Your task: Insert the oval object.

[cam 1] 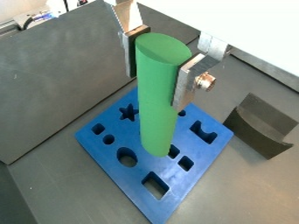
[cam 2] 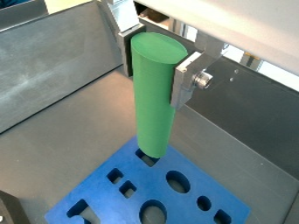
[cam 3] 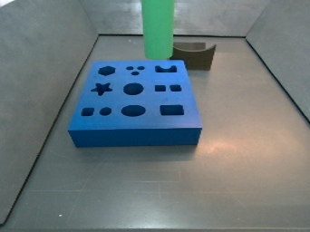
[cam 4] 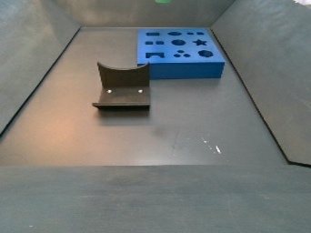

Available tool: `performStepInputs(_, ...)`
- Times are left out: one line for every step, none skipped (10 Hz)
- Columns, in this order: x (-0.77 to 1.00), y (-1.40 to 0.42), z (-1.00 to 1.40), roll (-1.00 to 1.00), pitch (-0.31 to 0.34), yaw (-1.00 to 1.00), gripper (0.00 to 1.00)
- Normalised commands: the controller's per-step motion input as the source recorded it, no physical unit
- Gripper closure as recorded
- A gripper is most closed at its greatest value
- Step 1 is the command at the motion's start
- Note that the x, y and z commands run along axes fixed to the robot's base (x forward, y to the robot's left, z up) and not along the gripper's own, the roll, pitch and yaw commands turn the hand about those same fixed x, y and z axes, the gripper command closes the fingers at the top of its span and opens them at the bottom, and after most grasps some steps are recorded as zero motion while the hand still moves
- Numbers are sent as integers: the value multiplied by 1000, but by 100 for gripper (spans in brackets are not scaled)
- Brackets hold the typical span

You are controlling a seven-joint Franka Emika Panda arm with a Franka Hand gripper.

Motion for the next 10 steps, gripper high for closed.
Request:
performStepInputs(0,0,-137,0,-3,0,100)
performStepInputs(-46,-183,-789,80,-11,111,100)
performStepInputs(-49,-234,-997,57,0,37,100)
performStepInputs(-160,-326,-1000,51,0,0,100)
performStepInputs(-177,-314,-1000,71,0,0,100)
performStepInputs(-271,-271,-900,161,-17,0,100)
performStepInputs(-286,-171,-666,291,-56,-57,100)
performStepInputs(-160,-34,-451,304,0,-257,100)
performStepInputs(-97,0,-306,294,21,-334,100)
performStepInputs(-109,0,-300,204,0,-214,100)
